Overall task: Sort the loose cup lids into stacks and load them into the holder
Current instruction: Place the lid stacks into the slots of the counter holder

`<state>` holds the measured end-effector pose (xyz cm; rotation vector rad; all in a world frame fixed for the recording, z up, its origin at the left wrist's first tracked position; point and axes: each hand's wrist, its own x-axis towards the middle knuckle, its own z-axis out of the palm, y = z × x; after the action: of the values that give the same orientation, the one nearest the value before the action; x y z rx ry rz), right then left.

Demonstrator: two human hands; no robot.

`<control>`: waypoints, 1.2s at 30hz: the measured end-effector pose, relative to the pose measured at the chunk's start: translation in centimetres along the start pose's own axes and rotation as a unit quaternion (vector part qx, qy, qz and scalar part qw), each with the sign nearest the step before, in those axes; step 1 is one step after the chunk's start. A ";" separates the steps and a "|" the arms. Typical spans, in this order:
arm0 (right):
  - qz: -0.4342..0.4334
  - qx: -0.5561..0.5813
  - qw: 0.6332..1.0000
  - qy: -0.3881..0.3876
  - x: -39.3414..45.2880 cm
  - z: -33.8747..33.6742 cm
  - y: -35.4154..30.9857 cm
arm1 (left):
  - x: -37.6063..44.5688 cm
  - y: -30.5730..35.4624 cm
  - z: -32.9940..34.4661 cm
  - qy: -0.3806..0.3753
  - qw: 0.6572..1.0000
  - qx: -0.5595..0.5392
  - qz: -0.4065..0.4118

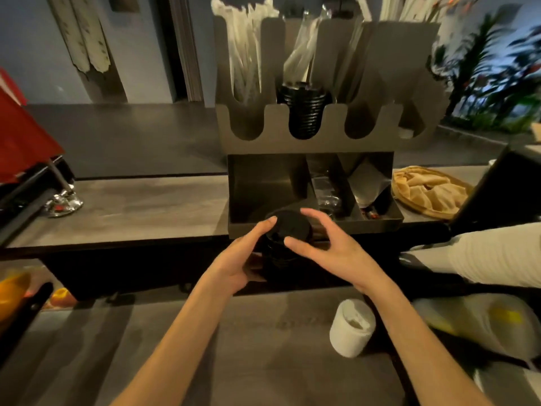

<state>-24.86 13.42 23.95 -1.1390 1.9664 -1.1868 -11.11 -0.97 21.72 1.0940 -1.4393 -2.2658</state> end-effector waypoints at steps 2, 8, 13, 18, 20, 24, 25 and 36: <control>-0.102 -0.064 0.993 0.001 -0.9 -0.9 -3.1 | -1.8 2.4 0.5 0.000 1.000 -0.013 0.027; -0.261 -0.133 0.955 0.040 -0.1 -2.6 -10.1 | -7.2 9.0 1.5 -0.023 0.989 -0.017 0.142; -0.317 -0.107 0.940 0.072 2.4 -4.8 -15.8 | -8.9 13.3 1.4 0.029 0.964 -0.160 0.211; -0.290 -0.062 0.955 0.012 5.5 -7.0 -21.4 | -7.6 16.6 2.1 0.053 0.926 -0.305 0.217; -0.291 -0.052 0.955 0.029 6.8 -7.1 -22.8 | -7.3 17.3 2.4 0.048 0.916 -0.326 0.227; -0.293 -0.054 0.953 0.061 9.7 -7.2 -24.0 | -6.2 17.7 3.1 0.037 0.887 -0.376 0.266; -0.292 -0.057 0.953 0.057 10.4 -7.2 -24.1 | -6.0 17.7 3.3 0.036 0.883 -0.384 0.269; -0.228 -0.195 0.952 -0.061 15.7 -9.9 -24.7 | -2.5 16.9 3.0 0.017 0.897 -0.348 0.273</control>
<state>-31.02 -2.35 49.83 -1.9023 1.9509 -0.9216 -14.54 -5.75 38.09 0.4245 -0.6704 -2.0371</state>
